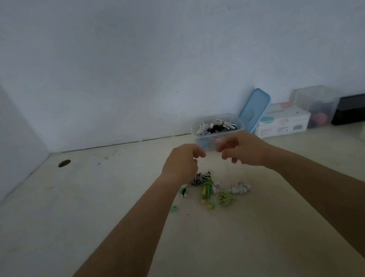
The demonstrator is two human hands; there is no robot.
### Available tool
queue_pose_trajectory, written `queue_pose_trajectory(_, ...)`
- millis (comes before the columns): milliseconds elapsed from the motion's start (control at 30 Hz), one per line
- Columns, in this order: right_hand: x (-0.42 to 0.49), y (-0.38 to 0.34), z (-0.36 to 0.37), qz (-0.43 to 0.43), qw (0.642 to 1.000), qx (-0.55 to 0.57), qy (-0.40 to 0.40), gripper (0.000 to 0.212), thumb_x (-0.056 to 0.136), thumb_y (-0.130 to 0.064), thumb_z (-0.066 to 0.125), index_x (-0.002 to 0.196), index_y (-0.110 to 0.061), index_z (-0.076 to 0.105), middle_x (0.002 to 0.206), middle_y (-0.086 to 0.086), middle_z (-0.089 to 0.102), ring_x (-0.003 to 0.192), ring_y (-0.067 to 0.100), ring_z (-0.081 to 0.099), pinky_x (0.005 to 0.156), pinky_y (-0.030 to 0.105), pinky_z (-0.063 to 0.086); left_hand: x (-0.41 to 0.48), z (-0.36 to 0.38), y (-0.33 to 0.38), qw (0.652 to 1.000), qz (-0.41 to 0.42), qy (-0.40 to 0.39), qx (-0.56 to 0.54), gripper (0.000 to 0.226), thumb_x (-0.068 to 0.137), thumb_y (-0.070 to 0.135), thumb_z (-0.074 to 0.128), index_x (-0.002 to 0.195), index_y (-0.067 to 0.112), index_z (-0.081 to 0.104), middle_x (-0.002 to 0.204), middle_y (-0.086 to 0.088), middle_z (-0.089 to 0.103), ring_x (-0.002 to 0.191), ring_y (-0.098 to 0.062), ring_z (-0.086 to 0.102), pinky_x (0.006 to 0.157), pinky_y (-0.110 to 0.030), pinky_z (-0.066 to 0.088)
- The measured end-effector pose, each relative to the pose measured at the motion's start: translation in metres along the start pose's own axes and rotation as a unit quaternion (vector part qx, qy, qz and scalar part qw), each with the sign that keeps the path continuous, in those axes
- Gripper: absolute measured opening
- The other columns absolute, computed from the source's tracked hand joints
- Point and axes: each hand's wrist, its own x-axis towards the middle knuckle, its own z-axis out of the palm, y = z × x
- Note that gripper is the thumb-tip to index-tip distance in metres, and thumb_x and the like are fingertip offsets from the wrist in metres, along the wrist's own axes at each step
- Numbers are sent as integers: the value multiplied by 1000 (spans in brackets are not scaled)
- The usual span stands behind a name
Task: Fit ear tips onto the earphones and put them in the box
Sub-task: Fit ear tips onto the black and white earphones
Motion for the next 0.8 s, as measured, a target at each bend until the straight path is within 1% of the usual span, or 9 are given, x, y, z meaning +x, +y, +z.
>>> queue_pose_trajectory(67, -14, -3, 9, -11, 999, -23, -40, 17, 90, -12, 67, 103, -23, 71, 84, -8, 71, 64, 5, 62, 53, 8, 43, -16, 1, -2, 998, -2, -47, 38, 48, 90, -6, 50, 125, 25, 63, 127, 2, 61, 114, -15, 57, 99, -32, 48)
queue_pose_trajectory(133, -25, -4, 22, -26, 997, -52, -54, 21, 92, -13, 64, 107, -27, 70, 92, -11, 70, 77, 1, 63, 73, 15, 49, -29, 6, -5, 996, 0, -65, 60, 46, 89, -1, 56, 126, 25, 62, 128, 1, 63, 117, -18, 57, 100, -36, 48)
queue_pose_trajectory(200, -32, -8, 36, -28, 995, -84, -53, 27, 93, -12, 60, 114, -26, 69, 108, -8, 69, 95, 4, 61, 90, 21, 47, -38, 12, -8, 997, -1, -37, 62, 36, 89, 9, 62, 121, 26, 64, 123, 2, 66, 113, -19, 59, 95, -37, 50)
queue_pose_trajectory(333, -41, -18, 52, -21, 995, -94, -11, 38, 91, -5, 53, 124, -21, 63, 118, 0, 63, 105, 13, 58, 91, 24, 45, -46, 18, -9, 998, -14, 48, 48, 31, 85, 7, 65, 111, 24, 67, 111, 3, 69, 104, -19, 62, 87, -37, 53)
queue_pose_trajectory(467, -40, -22, 57, -17, 994, -107, 9, 45, 90, -4, 54, 133, -19, 57, 128, 3, 59, 111, 16, 55, 97, 28, 44, -42, 19, -9, 998, -4, 58, 9, 27, 85, 7, 68, 107, 22, 66, 106, 3, 70, 96, -16, 64, 81, -31, 53)
queue_pose_trajectory(567, -35, -22, 59, -19, 994, -109, 5, 45, 90, -13, 61, 134, -21, 58, 132, 2, 58, 118, 19, 55, 102, 35, 45, -38, 16, -9, 996, 7, 76, -33, 22, 85, 14, 72, 105, 20, 65, 101, 4, 70, 91, -12, 64, 76, -24, 50)
queue_pose_trajectory(667, -30, -22, 60, -46, 995, -83, 18, 34, 89, -20, 67, 123, -21, 65, 114, -7, 61, 106, 13, 57, 96, 32, 48, -36, 8, -10, 991, 13, 87, -98, 21, 83, 22, 76, 100, 20, 64, 93, 8, 69, 86, -9, 65, 74, -24, 52)
queue_pose_trajectory(733, -26, -25, 58, -75, 994, -66, 48, 24, 91, -23, 68, 114, -21, 69, 99, -12, 62, 93, 10, 60, 84, 27, 49, -34, 3, -12, 984, -3, 82, -156, 24, 79, 18, 78, 99, 19, 65, 90, 7, 71, 85, -10, 68, 75, -25, 55)
queue_pose_trajectory(800, -25, -29, 52, -89, 993, -48, 61, 19, 91, -25, 69, 110, -21, 71, 88, -17, 62, 82, 2, 61, 72, 17, 45, -35, -3, -12, 965, -30, 71, -249, 26, 80, 14, 78, 101, 16, 64, 92, 1, 73, 86, -14, 71, 77, -29, 57)
